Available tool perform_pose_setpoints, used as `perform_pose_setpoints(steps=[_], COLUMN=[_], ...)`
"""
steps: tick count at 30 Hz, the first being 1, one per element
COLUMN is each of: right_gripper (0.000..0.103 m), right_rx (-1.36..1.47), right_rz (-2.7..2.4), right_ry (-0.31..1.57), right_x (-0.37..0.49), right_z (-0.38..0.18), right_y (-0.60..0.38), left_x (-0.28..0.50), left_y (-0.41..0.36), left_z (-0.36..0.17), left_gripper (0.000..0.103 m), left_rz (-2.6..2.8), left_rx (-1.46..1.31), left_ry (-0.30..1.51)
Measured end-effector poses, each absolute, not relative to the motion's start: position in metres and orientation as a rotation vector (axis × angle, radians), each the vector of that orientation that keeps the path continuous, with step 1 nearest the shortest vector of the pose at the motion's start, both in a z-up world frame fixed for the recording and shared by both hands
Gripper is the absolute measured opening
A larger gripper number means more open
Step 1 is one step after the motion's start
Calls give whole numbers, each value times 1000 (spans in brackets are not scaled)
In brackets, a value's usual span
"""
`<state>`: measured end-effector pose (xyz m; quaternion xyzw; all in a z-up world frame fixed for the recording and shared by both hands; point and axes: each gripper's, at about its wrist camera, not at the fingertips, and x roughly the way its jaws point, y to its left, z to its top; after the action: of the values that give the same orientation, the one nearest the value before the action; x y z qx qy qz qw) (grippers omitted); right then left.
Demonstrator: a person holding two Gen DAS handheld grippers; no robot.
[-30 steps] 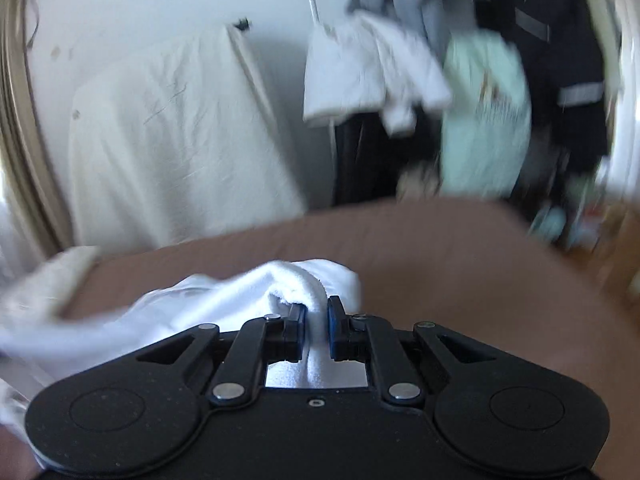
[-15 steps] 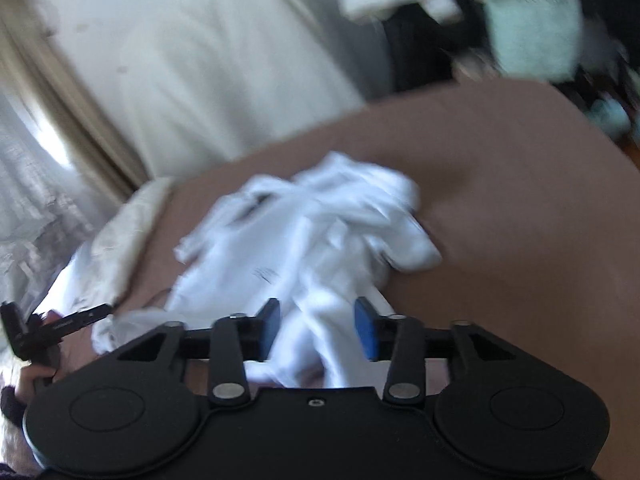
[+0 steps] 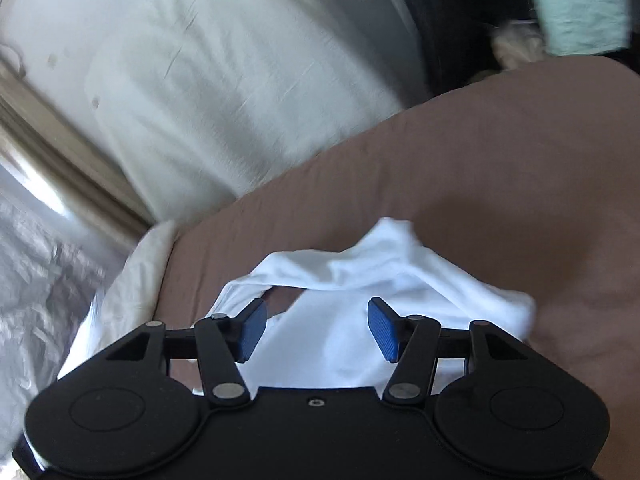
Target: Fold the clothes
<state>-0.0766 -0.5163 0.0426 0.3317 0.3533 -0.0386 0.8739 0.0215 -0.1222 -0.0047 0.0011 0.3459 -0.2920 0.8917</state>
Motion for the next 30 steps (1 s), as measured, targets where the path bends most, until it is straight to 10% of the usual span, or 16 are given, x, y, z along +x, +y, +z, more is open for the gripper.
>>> perform_pose_setpoints(steps=[5,17,18,20,21,30], right_gripper=[62,59,57,11,6,6], right_rx=[409,14,-63,-208,-199,133], right_rz=[-197,54,7,-142,-157,-539], right_ry=[639,719,713,719,708,418], right_x=[-51,18,25,34,35,-75], right_z=[35,-27,-31,-40,-40,39], right_y=[-502,-440,-434,-422,-425,-528], left_x=[55,82,80,77,74,39], left_y=[-179,-282,-285,-293,-295,-296], left_z=[-4,-61,-64,-66,-66,-46], left_gripper=[65,65,65,65,65,65], left_rz=[-620,-670,-652,-603,-574,-519], left_rx=[22,-52,-27,52,95,295], left_ry=[782,950,955,951,948,803])
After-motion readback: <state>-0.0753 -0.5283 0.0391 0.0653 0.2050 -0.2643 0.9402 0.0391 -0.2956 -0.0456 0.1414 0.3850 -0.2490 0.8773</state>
